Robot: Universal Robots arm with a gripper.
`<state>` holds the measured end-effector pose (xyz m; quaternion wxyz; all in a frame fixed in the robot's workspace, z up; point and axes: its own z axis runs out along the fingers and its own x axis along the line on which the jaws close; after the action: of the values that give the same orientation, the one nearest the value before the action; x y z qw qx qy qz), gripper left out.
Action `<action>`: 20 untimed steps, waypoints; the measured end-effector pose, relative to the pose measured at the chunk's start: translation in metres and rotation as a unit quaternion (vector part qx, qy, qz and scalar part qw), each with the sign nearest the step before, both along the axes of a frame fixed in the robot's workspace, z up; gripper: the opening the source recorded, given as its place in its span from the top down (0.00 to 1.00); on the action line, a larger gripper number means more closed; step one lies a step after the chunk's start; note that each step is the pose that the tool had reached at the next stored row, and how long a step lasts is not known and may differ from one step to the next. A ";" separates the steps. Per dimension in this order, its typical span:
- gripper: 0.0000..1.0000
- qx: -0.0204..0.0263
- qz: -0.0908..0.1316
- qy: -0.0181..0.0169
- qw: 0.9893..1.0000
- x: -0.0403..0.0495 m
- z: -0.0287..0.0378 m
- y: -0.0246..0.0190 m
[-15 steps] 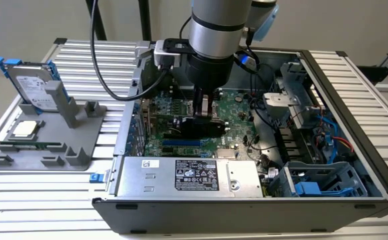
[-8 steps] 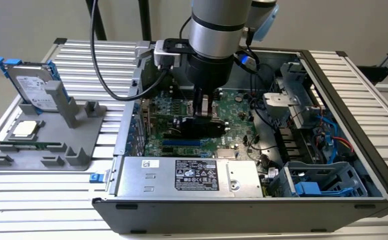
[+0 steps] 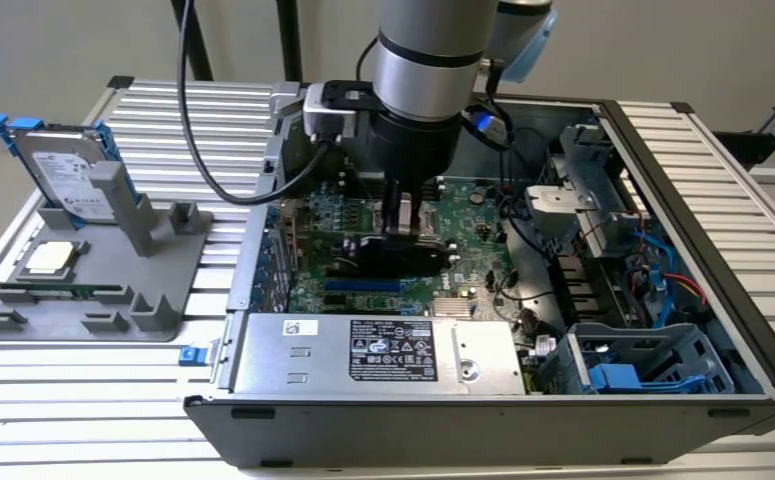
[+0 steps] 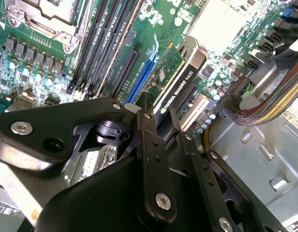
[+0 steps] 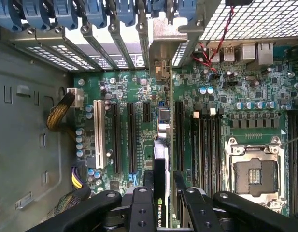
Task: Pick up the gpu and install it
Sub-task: 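Insert the gpu into the slot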
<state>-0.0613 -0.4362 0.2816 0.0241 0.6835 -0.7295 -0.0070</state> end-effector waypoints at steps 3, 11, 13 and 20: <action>1.00 0.000 0.000 0.000 1.000 -0.0023 -0.0019 0.0000; 1.00 0.000 0.000 0.000 1.000 -0.0093 -0.0065 0.0000; 1.00 0.000 0.000 0.000 1.000 -0.0101 -0.0079 0.0000; 1.00 0.000 0.000 0.000 1.000 -0.0104 -0.0123 0.0000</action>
<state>-0.0717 -0.4362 0.2693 0.0241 0.6835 -0.7295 -0.0070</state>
